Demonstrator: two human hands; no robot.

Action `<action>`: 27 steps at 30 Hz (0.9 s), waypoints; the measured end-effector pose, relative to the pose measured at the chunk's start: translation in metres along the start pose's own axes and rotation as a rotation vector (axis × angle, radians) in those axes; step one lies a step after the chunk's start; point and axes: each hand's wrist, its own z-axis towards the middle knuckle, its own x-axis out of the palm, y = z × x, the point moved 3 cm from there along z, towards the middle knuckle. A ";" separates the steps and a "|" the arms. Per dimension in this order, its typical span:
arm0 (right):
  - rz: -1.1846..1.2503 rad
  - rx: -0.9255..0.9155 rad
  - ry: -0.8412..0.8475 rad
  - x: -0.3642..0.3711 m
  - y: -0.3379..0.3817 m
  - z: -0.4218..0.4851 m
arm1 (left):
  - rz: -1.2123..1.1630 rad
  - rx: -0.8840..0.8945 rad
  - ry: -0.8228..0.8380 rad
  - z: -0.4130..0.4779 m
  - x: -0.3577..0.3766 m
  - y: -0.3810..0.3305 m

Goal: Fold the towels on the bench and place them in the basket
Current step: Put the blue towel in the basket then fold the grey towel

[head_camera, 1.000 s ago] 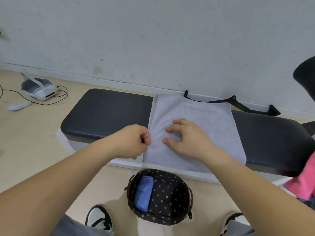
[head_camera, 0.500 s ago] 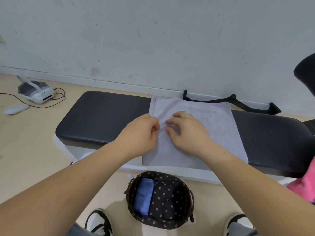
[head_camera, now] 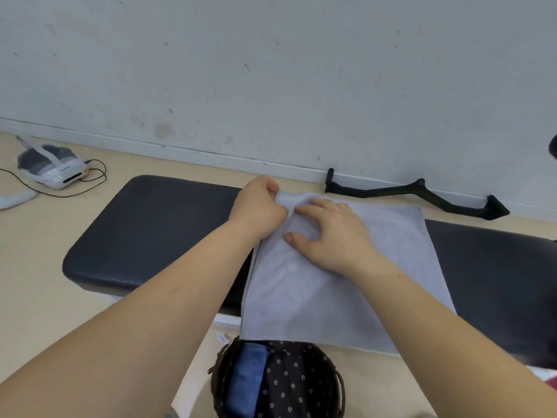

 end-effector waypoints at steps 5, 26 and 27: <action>0.004 0.013 0.053 -0.007 0.002 0.006 | -0.098 -0.082 0.035 0.008 0.001 0.001; -0.135 -0.069 0.099 -0.014 0.017 -0.066 | 0.537 0.723 0.082 -0.140 -0.037 -0.022; -0.157 -0.074 0.076 -0.017 0.016 -0.072 | 0.566 0.824 0.114 -0.155 -0.029 -0.019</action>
